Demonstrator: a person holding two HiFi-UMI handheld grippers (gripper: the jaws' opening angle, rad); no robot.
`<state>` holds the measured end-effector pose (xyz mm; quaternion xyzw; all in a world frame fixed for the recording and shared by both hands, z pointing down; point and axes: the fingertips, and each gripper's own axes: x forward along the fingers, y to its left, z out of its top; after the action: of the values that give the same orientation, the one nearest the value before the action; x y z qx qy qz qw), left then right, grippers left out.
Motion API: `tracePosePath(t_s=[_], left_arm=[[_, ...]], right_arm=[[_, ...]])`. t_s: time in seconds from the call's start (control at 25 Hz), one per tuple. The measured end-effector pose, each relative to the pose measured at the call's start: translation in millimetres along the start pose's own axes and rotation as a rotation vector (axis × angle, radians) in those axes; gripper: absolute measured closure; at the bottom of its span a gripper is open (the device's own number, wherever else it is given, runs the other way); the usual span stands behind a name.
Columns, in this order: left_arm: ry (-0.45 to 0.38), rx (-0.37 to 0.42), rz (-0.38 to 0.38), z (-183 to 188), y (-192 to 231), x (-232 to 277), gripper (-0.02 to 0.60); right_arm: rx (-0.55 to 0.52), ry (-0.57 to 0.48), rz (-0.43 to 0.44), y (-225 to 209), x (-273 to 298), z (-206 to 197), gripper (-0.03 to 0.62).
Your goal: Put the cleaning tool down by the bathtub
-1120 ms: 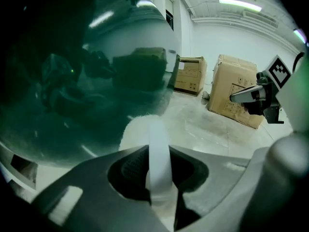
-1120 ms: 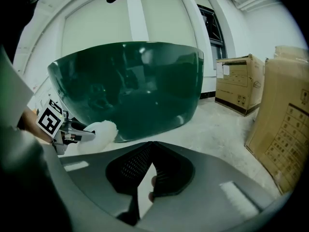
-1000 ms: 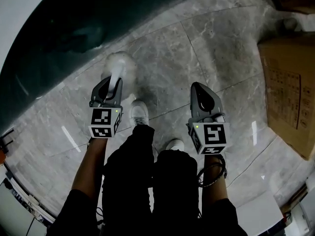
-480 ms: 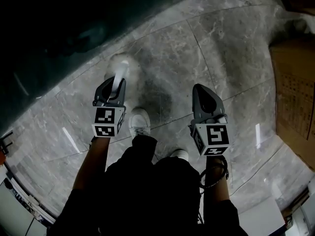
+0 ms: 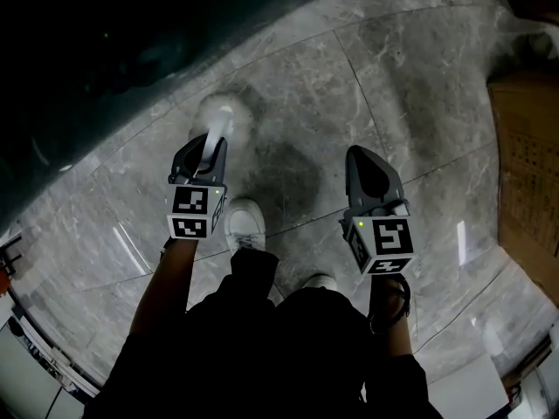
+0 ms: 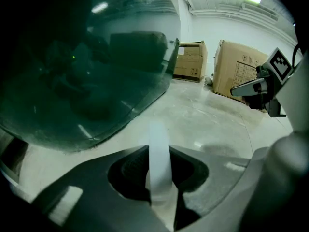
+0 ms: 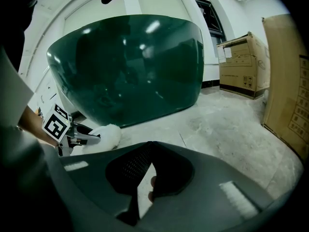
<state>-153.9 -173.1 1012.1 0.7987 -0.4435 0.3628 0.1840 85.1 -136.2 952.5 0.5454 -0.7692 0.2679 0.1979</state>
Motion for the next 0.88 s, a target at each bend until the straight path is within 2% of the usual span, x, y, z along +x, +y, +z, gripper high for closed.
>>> tracePosePath(t_s=[0.36, 0.88], left_arm=[[0.016, 0.002, 0.001, -15, -4, 20, 0.494], [-0.007, 0.001, -0.017, -15, -4, 25, 0.491]], right_arm=[[0.004, 0.015, -0.012, -14, -2, -21, 0.574], [0.002, 0.004, -0.040, -20, -4, -23, 0.574]])
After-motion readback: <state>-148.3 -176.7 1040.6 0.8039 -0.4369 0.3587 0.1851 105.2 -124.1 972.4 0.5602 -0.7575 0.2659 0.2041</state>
